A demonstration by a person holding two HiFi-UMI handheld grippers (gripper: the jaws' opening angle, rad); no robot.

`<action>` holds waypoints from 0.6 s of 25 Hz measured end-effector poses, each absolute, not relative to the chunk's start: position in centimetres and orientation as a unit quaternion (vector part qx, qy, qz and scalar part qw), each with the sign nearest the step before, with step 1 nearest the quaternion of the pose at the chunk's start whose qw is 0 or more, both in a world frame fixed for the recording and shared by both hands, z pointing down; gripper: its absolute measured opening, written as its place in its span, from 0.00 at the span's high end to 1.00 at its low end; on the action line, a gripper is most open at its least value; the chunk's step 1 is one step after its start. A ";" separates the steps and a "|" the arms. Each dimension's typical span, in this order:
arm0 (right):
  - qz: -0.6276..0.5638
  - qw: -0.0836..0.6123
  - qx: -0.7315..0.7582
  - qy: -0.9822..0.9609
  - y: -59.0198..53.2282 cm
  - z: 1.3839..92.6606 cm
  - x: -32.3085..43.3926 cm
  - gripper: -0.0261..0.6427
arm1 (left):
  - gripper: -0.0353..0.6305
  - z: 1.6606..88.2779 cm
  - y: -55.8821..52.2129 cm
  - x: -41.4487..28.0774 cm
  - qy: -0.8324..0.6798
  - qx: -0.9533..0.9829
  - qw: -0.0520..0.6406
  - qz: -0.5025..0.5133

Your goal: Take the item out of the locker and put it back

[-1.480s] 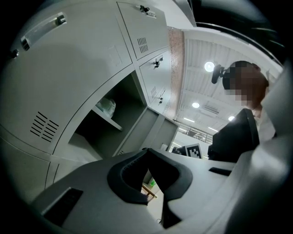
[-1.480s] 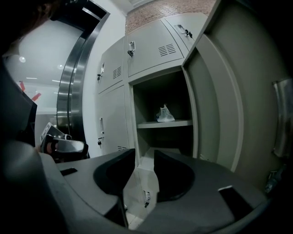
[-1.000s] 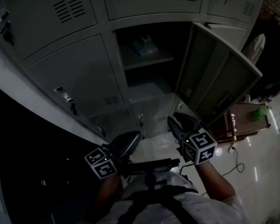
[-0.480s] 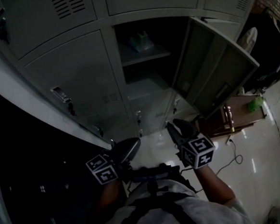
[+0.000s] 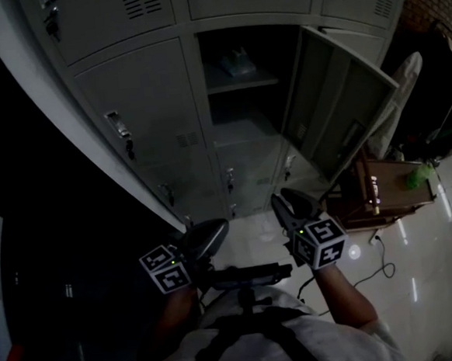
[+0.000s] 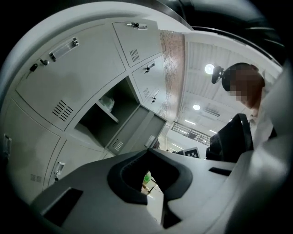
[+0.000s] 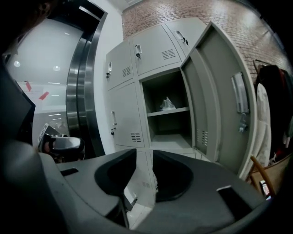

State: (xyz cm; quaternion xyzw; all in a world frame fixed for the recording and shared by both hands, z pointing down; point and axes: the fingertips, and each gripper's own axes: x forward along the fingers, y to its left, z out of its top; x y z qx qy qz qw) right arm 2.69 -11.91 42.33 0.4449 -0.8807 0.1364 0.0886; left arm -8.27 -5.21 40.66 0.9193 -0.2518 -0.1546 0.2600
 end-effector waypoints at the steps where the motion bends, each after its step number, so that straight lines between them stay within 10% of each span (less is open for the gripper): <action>1: 0.136 0.086 0.443 -0.882 -10.9 42.2 3.2 0.79 | 0.95 40.8 -4.3 -7.5 -0.252 0.920 0.259 -0.154; 15: 0.134 0.084 0.409 -0.899 6.5 43.9 13.7 0.80 | 0.95 43.5 14.1 5.7 -0.265 0.911 0.280 -0.146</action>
